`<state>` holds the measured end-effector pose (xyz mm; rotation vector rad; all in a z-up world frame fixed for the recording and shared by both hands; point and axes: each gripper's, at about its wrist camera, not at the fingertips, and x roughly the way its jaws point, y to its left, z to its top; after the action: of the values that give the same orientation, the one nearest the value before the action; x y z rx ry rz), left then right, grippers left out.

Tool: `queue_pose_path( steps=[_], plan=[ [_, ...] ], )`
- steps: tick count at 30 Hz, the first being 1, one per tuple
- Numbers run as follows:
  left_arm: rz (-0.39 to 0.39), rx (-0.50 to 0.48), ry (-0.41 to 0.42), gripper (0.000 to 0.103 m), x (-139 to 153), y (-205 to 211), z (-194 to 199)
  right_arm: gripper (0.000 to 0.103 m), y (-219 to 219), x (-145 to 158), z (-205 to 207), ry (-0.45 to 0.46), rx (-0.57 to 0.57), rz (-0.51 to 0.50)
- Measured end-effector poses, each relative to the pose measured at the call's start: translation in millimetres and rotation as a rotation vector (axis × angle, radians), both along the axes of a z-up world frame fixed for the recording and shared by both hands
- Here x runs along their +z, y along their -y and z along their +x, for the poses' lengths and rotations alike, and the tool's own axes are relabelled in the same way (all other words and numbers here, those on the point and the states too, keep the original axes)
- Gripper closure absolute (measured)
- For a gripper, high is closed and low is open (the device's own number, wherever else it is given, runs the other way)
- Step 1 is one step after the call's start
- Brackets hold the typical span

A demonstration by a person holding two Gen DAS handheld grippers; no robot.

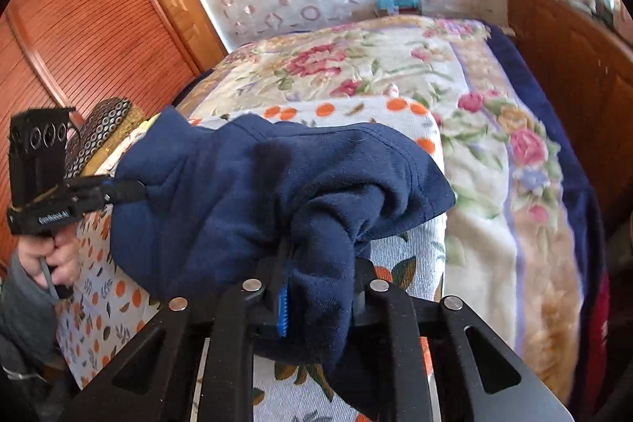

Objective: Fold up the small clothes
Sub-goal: 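Carry the lifted bundle with both tools onto the patterned cushion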

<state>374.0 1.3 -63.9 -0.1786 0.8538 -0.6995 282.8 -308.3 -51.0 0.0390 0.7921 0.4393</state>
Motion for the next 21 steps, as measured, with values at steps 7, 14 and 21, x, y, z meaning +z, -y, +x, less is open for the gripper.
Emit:
queue_pose_path(
  steps=[7, 14, 21],
  plan=[
    [-0.047, 0.066, 0.095, 0.094, 41.2, -56.1, -38.8, 0.086, -41.4, 45.3, -20.4, 0.146, 0.094, 0.002],
    [-0.03, 0.234, 0.193, 0.094, 77.6, -153.6, -80.2, 0.087, -131.5, 82.2, -4.6, 0.238, 0.274, 0.025],
    [0.018, 0.419, 0.249, 0.094, 95.3, -242.0, -107.9, 0.087, -236.8, 101.6, 30.9, 0.296, 0.437, 0.021]
  ],
)
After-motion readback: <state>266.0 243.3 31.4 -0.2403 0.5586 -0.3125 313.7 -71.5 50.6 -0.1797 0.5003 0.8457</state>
